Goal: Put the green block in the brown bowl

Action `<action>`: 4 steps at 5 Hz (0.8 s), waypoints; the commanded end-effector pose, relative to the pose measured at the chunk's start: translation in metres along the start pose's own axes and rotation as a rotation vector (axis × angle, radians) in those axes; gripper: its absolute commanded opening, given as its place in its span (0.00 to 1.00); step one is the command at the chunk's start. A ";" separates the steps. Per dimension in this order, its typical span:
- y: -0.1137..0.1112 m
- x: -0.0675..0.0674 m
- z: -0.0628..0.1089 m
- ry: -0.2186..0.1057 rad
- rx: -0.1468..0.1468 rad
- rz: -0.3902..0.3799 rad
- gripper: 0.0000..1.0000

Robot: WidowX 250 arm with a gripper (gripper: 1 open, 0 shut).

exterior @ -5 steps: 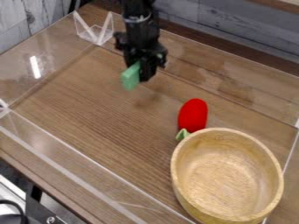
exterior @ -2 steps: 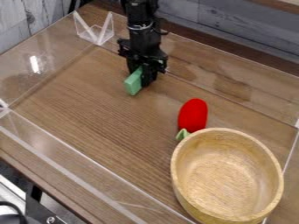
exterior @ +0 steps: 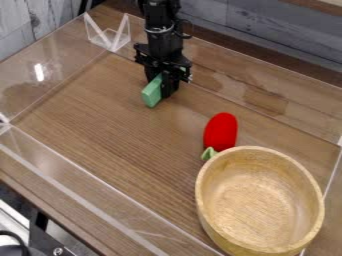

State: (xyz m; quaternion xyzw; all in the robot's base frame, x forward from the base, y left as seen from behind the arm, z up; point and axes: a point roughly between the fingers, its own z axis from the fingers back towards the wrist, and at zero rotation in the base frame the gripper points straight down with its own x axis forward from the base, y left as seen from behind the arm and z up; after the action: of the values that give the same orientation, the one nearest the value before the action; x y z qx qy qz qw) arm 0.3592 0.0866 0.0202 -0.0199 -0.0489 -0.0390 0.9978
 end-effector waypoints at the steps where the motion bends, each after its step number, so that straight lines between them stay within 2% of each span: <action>1: 0.004 0.010 0.007 -0.040 0.017 0.000 0.00; 4: 0.003 0.009 0.007 -0.018 0.007 0.006 0.00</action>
State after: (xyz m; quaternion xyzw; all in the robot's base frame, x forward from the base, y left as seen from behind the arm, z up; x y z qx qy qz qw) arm 0.3598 0.0865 0.0181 -0.0237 -0.0389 -0.0387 0.9982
